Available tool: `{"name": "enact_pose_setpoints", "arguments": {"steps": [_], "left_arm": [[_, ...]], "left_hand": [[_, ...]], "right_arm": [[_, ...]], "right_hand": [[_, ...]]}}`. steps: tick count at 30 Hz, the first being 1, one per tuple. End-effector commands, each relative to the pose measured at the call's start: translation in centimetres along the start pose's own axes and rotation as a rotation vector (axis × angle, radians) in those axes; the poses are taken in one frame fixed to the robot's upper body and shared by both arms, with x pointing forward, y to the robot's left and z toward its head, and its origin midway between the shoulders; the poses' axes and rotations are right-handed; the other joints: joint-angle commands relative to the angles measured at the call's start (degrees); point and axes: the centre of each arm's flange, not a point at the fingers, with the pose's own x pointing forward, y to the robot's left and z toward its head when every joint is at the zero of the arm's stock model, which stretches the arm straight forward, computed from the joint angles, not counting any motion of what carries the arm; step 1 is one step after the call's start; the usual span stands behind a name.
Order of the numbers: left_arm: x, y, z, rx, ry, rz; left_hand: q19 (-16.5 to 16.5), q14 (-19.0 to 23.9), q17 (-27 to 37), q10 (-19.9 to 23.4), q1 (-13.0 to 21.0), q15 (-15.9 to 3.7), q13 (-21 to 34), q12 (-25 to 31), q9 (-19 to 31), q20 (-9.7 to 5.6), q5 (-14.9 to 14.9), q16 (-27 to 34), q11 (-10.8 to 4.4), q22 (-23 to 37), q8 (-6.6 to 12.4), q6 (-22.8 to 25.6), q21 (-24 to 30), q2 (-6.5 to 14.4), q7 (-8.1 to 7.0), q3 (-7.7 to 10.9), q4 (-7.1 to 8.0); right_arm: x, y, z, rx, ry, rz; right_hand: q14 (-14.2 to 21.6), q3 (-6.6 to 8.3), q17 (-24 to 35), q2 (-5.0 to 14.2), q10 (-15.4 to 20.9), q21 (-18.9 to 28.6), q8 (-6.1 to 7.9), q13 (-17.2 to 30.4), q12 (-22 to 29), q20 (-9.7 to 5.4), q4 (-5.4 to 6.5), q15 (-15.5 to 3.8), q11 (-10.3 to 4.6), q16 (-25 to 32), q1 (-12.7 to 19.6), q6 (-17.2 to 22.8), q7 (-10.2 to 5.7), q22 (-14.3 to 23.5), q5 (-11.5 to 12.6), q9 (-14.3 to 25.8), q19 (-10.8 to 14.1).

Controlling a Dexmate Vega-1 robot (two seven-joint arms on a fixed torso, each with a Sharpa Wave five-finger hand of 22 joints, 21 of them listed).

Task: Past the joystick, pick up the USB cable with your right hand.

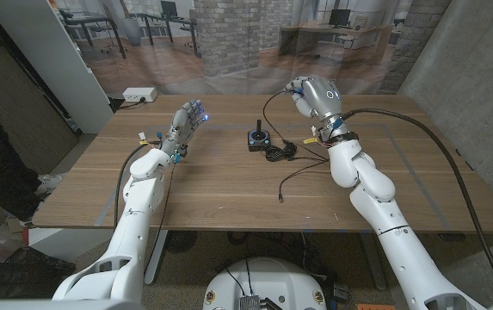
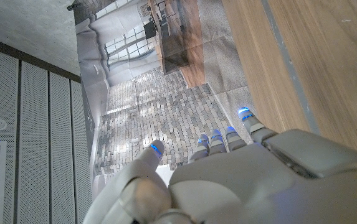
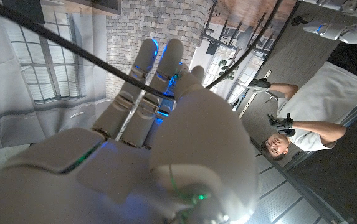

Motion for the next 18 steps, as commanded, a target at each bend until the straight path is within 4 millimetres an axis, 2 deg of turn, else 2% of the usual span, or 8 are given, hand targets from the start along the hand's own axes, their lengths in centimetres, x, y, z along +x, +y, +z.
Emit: {"name": "enact_pose_setpoints", "arguments": {"steps": [1, 15, 16, 18], "left_arm": [[-0.5, 0.0, 0.2, 0.000, -0.006, 0.003], [-1.4, 0.0, 0.4, -0.001, -0.015, 0.008], [-1.4, 0.0, 0.4, -0.001, -0.016, 0.008], [-1.5, 0.0, 0.4, -0.001, -0.017, 0.006]], "left_hand": [[0.2, 0.0, 0.1, 0.2, -0.3, 0.21, 0.1, 0.1, 0.3, 0.31, 0.5, 0.2, -0.10, 0.3, 0.27, 0.0, -0.1, 4.5, 0.14, -0.03, -0.07], [0.3, 0.1, 0.1, 0.2, -0.3, 0.19, 0.1, 0.0, 0.3, 0.30, 0.5, 0.2, -0.08, 0.3, 0.26, 0.0, -0.2, 4.5, 0.15, -0.04, -0.07], [0.3, 0.1, 0.1, 0.2, -0.3, 0.18, 0.1, 0.1, 0.3, 0.30, 0.5, 0.2, -0.12, 0.3, 0.27, 0.0, -0.2, 4.5, 0.16, -0.04, -0.07], [0.3, 0.1, 0.1, 0.2, -0.3, 0.20, 0.1, 0.1, 0.3, 0.30, 0.5, 0.2, -0.07, 0.3, 0.27, 0.0, -0.2, 4.5, 0.15, -0.04, -0.07]], "right_arm": [[0.6, -1.3, -0.4, -0.026, 0.008, -0.060], [0.9, -2.8, -0.6, -0.057, 0.024, -0.117], [1.0, -2.9, -0.6, -0.060, 0.022, -0.118], [1.0, -3.1, -0.6, -0.063, 0.020, -0.124]], "right_hand": [[0.8, -0.06, 0.4, 0.40, 1.1, 0.6, -0.03, 3.1, 0.0, -7.39, 0.17, -1.96, -0.37, -0.2, 0.3, 0.4, -0.03, 0.1, 0.3, 0.2, -0.3], [0.8, -0.16, 1.1, 0.34, 1.2, 1.8, -0.12, 3.3, -0.2, -7.36, 0.20, -1.96, -0.30, -0.6, 0.4, 0.4, -0.10, -0.1, 0.4, 0.2, -0.9], [0.9, -0.18, 1.3, 0.33, 1.1, 2.0, -0.13, 3.4, -0.2, -7.35, 0.20, -1.96, -0.87, -0.7, 0.4, 0.4, -0.08, -0.2, 0.4, 0.2, -0.9], [0.9, -0.19, 1.4, 0.32, 1.2, 2.2, -0.15, 3.4, -0.2, -7.35, 0.20, -1.96, -0.75, -0.7, 0.4, 0.4, -0.13, -0.2, 0.4, 0.2, -1.0]]}}
